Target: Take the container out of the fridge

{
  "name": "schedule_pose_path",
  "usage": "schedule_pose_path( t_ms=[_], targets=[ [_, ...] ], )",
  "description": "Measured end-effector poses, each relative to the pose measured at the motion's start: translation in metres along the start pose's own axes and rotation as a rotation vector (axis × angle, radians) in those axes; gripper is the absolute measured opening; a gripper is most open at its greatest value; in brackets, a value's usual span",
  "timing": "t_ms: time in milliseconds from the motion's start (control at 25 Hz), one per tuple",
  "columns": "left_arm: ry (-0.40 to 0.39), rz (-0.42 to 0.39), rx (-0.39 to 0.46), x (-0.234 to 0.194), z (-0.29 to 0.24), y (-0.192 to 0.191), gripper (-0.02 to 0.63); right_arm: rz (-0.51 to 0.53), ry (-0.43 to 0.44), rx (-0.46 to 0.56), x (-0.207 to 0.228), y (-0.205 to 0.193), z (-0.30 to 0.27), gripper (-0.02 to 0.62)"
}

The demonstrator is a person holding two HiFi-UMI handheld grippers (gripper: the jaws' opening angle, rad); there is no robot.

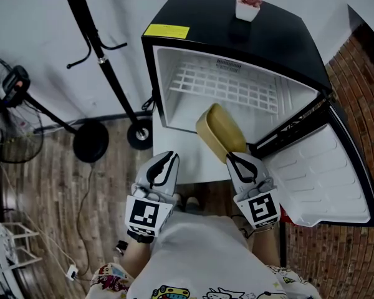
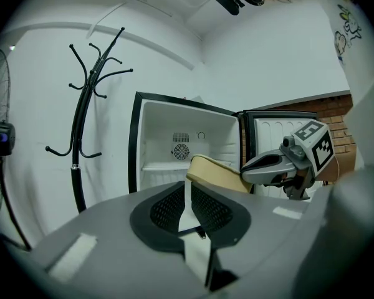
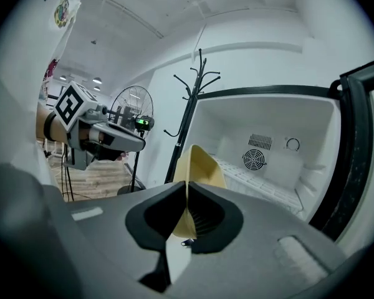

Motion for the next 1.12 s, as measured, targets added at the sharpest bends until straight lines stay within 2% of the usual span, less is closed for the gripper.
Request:
schedule_pose_path(
  t_ms=[200, 640, 760, 920, 1120],
  targets=[
    [0.024, 0.022, -0.077, -0.002, -0.001, -0.009, 0.018, -0.049, -0.001, 0.0, -0.001, -0.007, 0.0, 0.017],
    [0.005, 0.012, -0.051, -0.007, -0.014, -0.014, 0.002, -0.1, -0.017, -0.029, 0.006, -0.023, -0.001, 0.017],
    [0.001, 0.021, -0.098, -0.005, -0.016, -0.017, 0.002, -0.099, -0.018, -0.033, 0.008, -0.025, -0.001, 0.017],
    [-0.008, 0.021, -0.052, -0.005, -0.021, -0.016, 0.002, -0.1, -0.019, -0.033, 0.009, -0.026, -0.002, 0.017],
    [-0.01, 0.009, -0.063, -0.007, -0.021, -0.014, 0.002, -0.101, -0.023, -0.032, 0.009, -0.025, -0.004, 0.017]
  ],
)
Point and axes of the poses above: the fingertips, and each gripper's own axes: z backward along the fingers, x to its right, y out of its top, the point moved 2 cm from there along z, backward along the fingers, and after that the axes turned 14 degrees about z, right-handed, at the moved point
